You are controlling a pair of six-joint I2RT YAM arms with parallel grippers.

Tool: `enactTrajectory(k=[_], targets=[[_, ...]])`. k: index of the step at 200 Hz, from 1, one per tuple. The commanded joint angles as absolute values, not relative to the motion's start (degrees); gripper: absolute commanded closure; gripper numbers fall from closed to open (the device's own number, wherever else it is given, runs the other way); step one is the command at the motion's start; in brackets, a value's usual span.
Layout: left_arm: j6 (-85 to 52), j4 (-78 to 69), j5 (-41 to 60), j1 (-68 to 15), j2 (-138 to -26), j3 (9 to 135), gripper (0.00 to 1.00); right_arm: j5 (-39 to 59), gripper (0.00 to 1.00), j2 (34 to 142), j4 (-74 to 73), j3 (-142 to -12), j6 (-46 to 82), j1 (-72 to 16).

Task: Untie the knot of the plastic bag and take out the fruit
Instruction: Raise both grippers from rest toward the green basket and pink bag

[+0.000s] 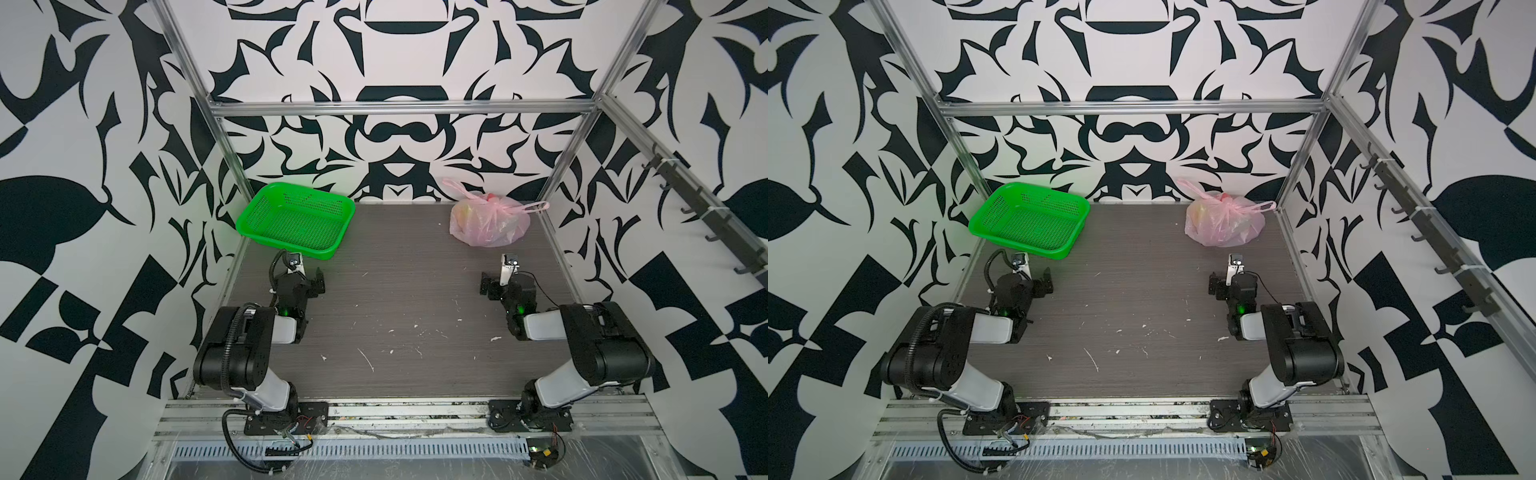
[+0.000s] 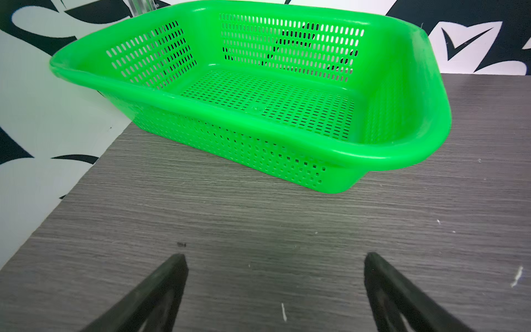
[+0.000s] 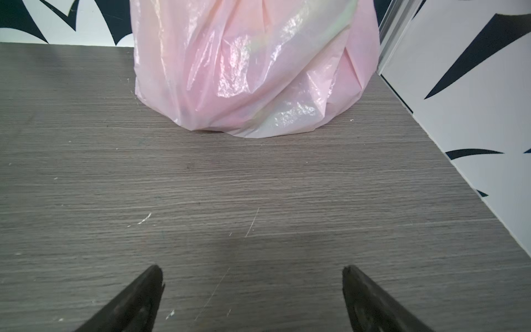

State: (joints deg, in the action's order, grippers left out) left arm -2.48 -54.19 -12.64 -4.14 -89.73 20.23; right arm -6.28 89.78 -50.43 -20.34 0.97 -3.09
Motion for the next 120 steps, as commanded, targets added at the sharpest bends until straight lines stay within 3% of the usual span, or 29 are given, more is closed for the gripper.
enactTrajectory(k=[1,120], targets=[[-2.03,-54.69,-12.65,-3.96,-89.93,20.65,0.01,-7.04,0.0,88.77,-52.31,-20.13,1.23,-3.33],[-2.01,-55.59,-12.91,-3.95,-89.67,19.96,0.01,-7.03,0.0,88.77,-52.3,-20.09,1.23,-3.28]])
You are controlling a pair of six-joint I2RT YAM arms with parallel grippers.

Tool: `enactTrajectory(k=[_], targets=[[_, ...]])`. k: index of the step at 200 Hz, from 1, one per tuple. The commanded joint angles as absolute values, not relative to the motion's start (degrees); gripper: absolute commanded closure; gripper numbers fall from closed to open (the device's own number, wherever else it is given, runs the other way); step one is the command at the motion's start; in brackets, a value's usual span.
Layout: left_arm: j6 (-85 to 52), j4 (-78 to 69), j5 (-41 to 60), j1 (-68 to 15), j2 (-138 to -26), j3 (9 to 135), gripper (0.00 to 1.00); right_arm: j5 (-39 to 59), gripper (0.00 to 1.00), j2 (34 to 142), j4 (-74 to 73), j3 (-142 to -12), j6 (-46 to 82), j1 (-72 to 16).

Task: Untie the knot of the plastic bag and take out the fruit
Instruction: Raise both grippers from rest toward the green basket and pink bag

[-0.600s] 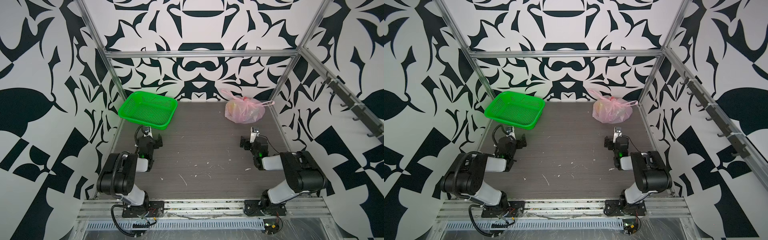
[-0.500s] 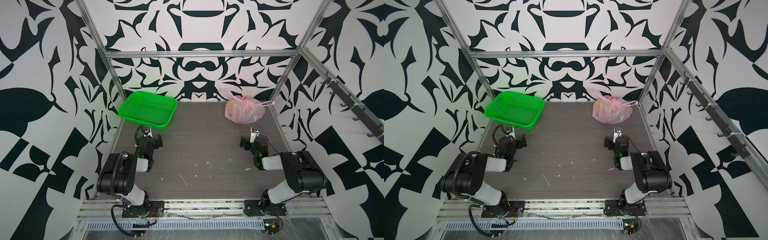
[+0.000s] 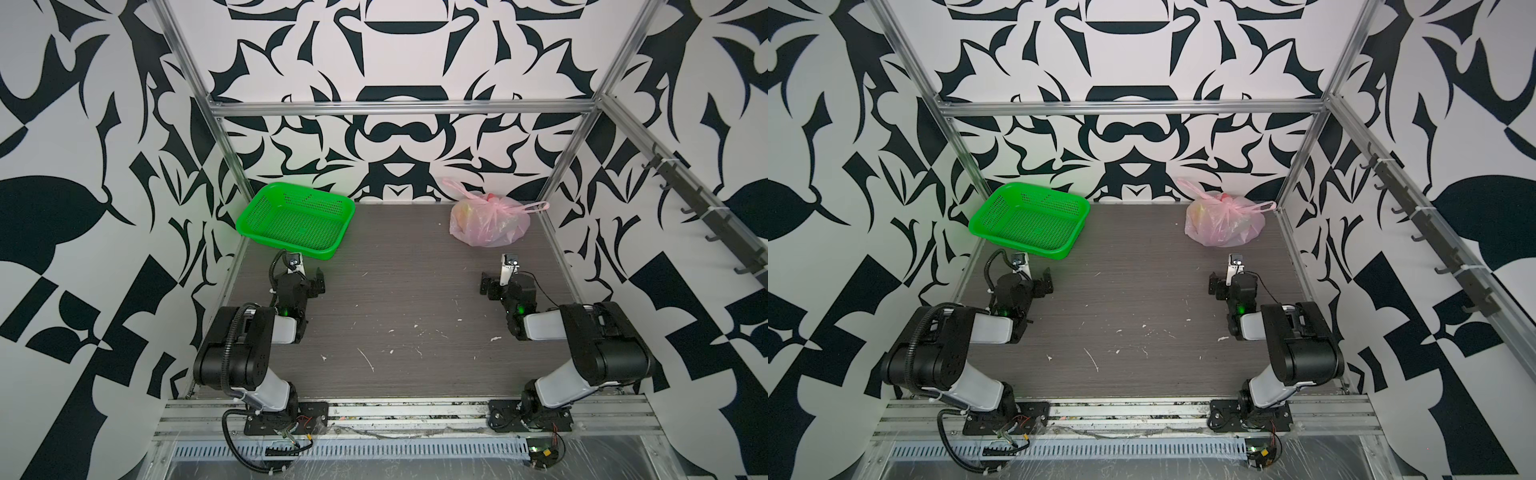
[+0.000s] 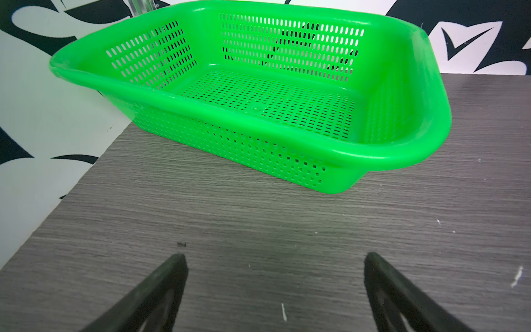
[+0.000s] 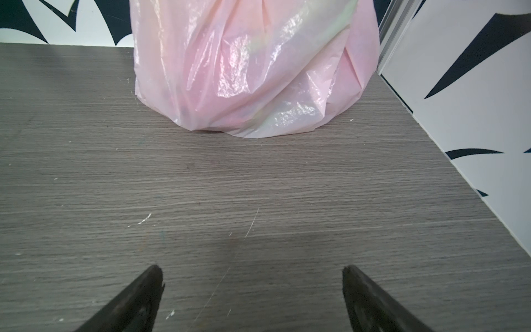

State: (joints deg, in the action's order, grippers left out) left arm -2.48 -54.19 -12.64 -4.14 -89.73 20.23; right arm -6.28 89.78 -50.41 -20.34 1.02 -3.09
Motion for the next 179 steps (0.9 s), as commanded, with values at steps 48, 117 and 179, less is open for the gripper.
enactTrajectory(k=[48,117,179], targets=[[-2.02,-55.59,-12.82,-3.96,-89.67,19.97,0.01,-7.01,0.0,88.77,-52.33,-20.04,1.23,-3.28],[-1.93,-55.83,-12.95,-3.96,-89.49,19.79,0.01,-6.83,0.0,88.7,-52.29,-20.04,1.05,-3.31],[-8.17,-25.75,-20.07,-3.96,-66.41,26.47,0.01,-13.41,0.0,72.65,-22.86,-28.53,8.83,-3.32]])
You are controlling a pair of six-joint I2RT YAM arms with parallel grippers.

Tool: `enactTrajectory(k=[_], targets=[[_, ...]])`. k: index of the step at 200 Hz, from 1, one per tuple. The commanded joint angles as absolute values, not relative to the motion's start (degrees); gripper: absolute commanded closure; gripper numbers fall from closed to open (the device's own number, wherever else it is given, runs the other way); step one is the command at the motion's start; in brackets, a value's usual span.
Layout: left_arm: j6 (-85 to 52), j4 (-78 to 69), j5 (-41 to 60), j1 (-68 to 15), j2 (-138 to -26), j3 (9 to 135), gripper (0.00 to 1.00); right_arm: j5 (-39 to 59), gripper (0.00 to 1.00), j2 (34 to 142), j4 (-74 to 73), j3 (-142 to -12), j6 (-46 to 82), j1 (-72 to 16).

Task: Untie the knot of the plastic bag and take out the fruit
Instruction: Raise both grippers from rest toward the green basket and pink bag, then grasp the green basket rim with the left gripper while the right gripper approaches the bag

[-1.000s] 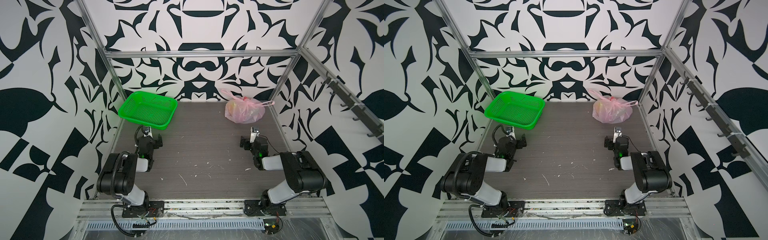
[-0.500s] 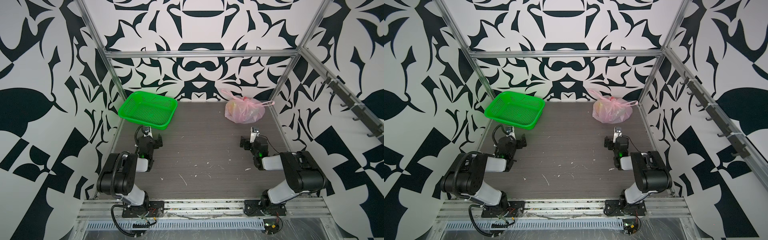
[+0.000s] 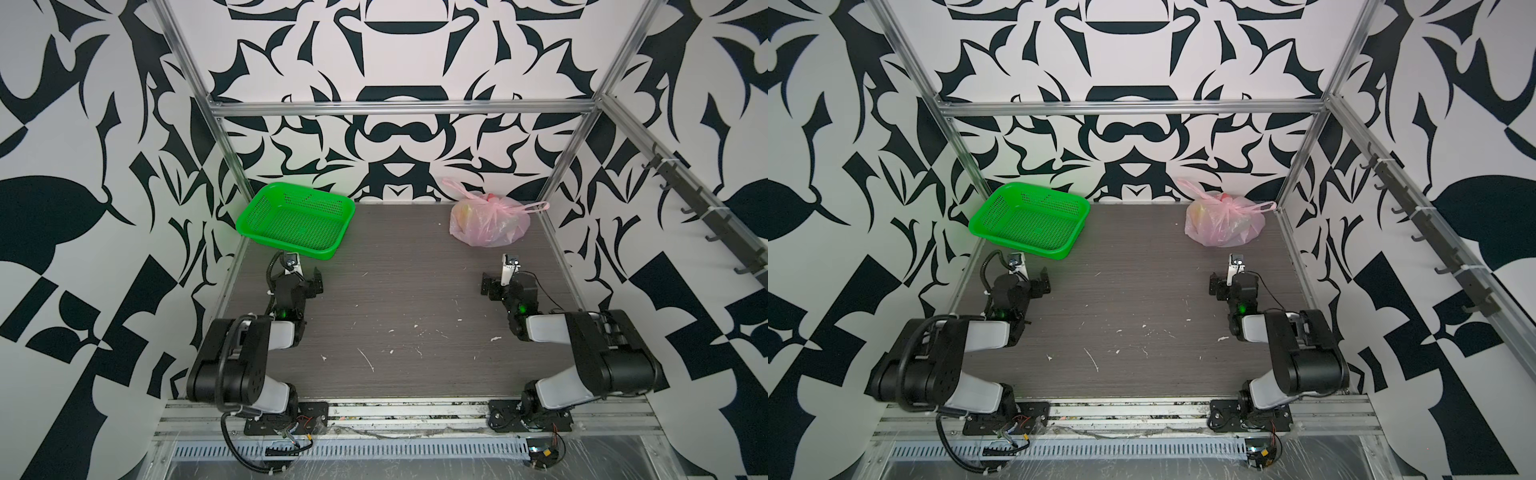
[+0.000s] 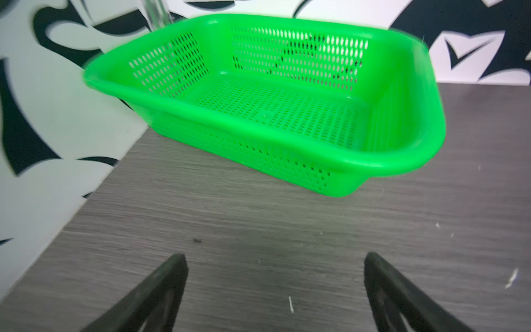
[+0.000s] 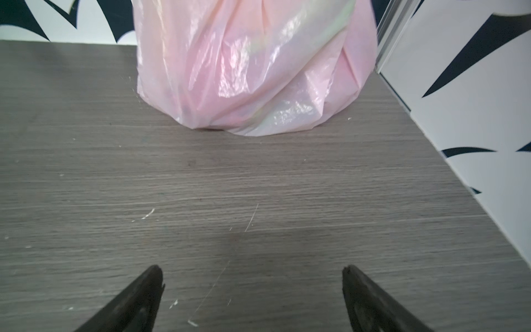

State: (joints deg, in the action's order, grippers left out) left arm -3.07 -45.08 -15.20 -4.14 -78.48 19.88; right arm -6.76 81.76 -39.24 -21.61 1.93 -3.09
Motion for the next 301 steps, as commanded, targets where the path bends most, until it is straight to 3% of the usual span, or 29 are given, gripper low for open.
enactTrajectory(k=[1,11,27,62,96,120,159,207,301], targets=[[-8.74,-24.43,-20.32,-3.96,-65.9,26.94,0.01,-13.96,0.0,72.31,-22.2,-28.72,9.34,-3.28],[-15.03,-11.86,-24.37,-3.8,-61.55,31.33,0.01,-17.05,0.0,69.01,-16.63,-30.28,14.13,-3.32],[-25.2,-4.71,-32.7,-3.0,-56.83,33.21,0.01,-19.87,0.0,63.95,-7.75,-32.24,21.69,-3.12],[-30.85,7.75,-23.5,0.7,-53.23,39.0,0.01,-11.8,0.0,57.49,4.13,-36.49,25.15,-3.03],[-35.65,26.12,-16.16,0.72,-62.23,51.76,0.01,-5.19,0.0,58.76,11.33,-42.93,25.95,-4.12],[-38.87,33.06,-13.11,0.7,-69.87,59.2,0.01,-7.46,0.0,59.97,13.14,-45.85,24.47,-8.78],[-41.2,35.53,-9.19,0.79,-79.8,66.23,0.01,-9.45,0.0,62.23,14.22,-48.98,22.41,-13.96],[-46.16,28.32,-1.0,3.05,-87.36,67.76,0.0,-8.94,0.05,64.3,14.63,-50.45,20.01,-16.83],[-51.58,19.0,0.78,4.37,-102.35,74.28,0.22,-6.86,0.12,64.53,14.11,-50.27,19.62,-18.71]])
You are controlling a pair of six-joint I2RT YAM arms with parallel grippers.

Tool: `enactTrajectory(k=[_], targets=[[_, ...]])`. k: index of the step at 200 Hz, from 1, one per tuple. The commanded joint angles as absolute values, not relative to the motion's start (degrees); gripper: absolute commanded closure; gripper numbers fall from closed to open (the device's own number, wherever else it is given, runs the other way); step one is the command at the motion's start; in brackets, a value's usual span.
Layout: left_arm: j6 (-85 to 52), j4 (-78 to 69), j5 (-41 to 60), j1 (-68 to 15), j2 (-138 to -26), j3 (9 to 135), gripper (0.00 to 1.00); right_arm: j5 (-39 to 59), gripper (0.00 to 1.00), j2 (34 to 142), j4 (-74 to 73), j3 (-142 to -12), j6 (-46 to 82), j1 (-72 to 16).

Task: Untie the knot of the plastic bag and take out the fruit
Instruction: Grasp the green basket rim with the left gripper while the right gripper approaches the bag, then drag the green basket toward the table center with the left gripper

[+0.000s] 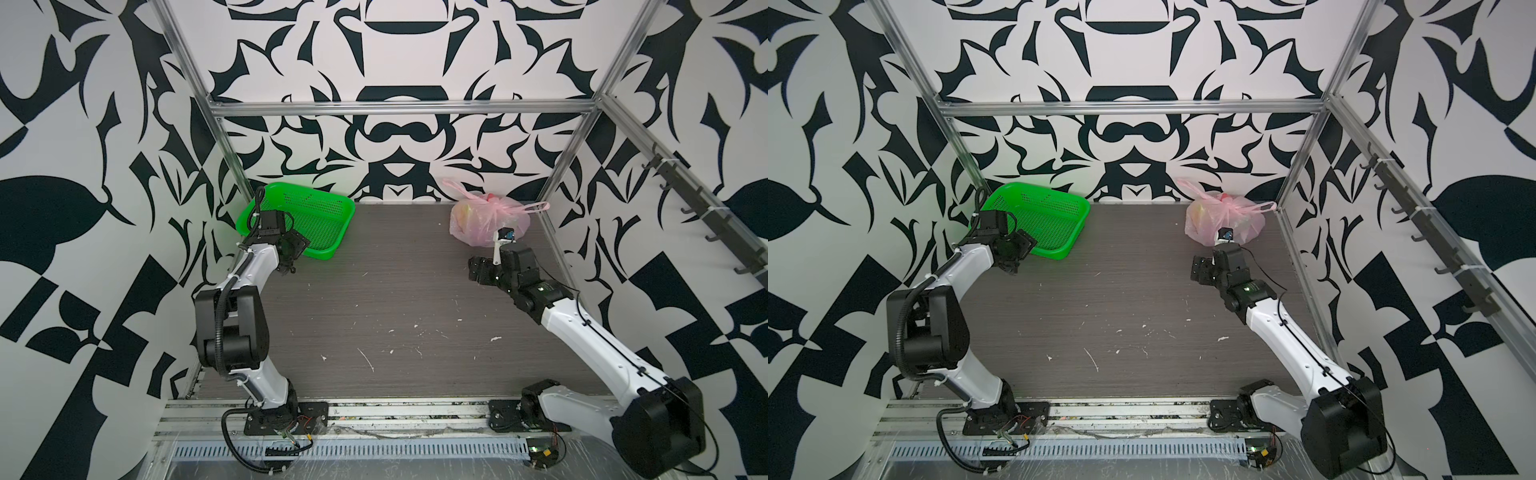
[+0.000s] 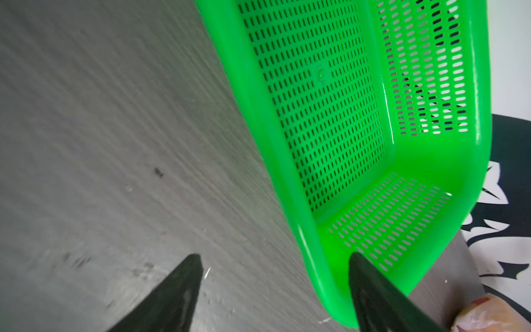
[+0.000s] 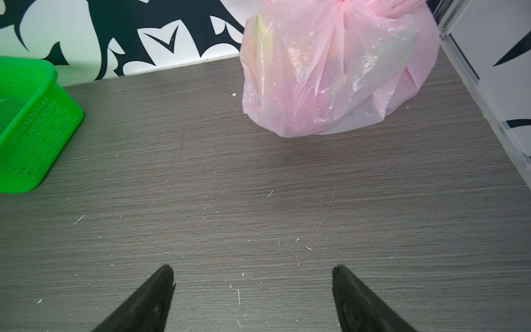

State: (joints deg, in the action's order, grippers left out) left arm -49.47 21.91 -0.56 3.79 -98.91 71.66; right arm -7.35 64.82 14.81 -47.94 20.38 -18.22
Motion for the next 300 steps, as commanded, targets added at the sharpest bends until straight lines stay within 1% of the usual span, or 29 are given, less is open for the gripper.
enactTrajectory(k=[1,20,65,137,181,193,222,252,267,300], targets=[[-51.67,18.95,0.83,4.38,-102.55,74.36,0.22,-6.81,0.12,64.57,14.13,-50.27,19.61,-18.67],[-52.53,17.6,1.72,4.98,-105.15,75.39,0.26,-6.73,0.13,64.83,14.31,-50.18,19.51,-18.85],[-52.65,17.55,1.93,5.46,-109.21,77.93,0.4,-6.86,0.15,66.28,14.0,-50.08,19.69,-19.04],[-52.7,16.36,3.05,5.62,-109.1,74.93,0.82,-6.48,0.18,69.13,13.53,-51.72,19.86,-20.43],[-52.28,15.5,5.22,5.63,-104.85,70.3,0.98,-6.75,0.2,67.92,13.53,-50.84,20.48,-21.44],[-51.95,15.41,5.65,5.63,-102.81,68.21,1.0,-6.76,0.2,67.32,13.4,-50.39,20.72,-21.61],[-50.11,16.82,7.04,5.63,-97.31,63.56,1.0,-6.86,0.21,65.87,13.53,-49.57,21.0,-21.73],[-47.03,18.44,10.54,4.92,-91.26,57.88,1.0,-7.03,0.22,64.3,13.69,-48.75,21.18,-21.8],[-45.46,19.1,11.21,3.16,-87.87,54.47,1.0,-7.23,0.22,63.6,13.6,-48.36,21.35,-21.79],[-41.9,22.26,9.84,-4.22,-81.78,49.77,1.0,-8.02,0.22,63.64,14.21,-48.66,21.89,-21.8]])
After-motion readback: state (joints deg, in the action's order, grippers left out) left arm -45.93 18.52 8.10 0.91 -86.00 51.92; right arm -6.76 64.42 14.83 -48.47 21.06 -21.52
